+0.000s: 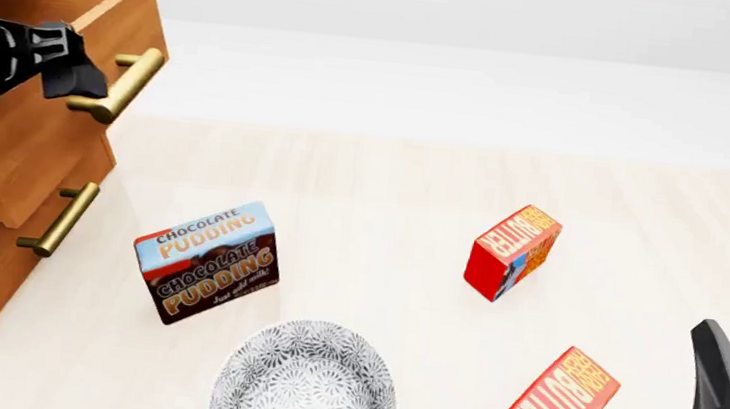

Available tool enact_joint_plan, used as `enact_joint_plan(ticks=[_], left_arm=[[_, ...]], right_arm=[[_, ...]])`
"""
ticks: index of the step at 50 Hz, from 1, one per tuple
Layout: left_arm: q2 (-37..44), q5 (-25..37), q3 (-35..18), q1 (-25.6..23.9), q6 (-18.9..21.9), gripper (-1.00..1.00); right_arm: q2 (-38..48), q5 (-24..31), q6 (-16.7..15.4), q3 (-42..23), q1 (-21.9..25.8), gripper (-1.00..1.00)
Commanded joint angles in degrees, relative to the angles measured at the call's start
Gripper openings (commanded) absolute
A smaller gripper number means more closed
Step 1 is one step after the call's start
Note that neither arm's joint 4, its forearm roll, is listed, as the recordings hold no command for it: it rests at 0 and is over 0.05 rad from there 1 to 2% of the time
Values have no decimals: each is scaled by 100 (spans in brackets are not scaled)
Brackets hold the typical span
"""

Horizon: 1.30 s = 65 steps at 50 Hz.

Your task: Put the butter at the front in the top drawer of the cabinet and close it.

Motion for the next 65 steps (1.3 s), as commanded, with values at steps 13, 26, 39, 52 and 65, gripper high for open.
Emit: enact_joint_plan(ticks=[13,26,39,52,65], left_arm=[[352,-141,-97,-807,-96,100],[443,-158,-107,-1096,-171,100],[649,-243,-205,-1291,-198,100],[797,-245,-361,-1430,-201,100],[968,-305,-438,-1604,-269,100]], right_arm=[[-7,4,0,4,0,100],[-9,4,0,4,0,100],[-9,4,0,4,0,100],[-8,4,2,4,-1,100],[-9,4,0,4,0,100]])
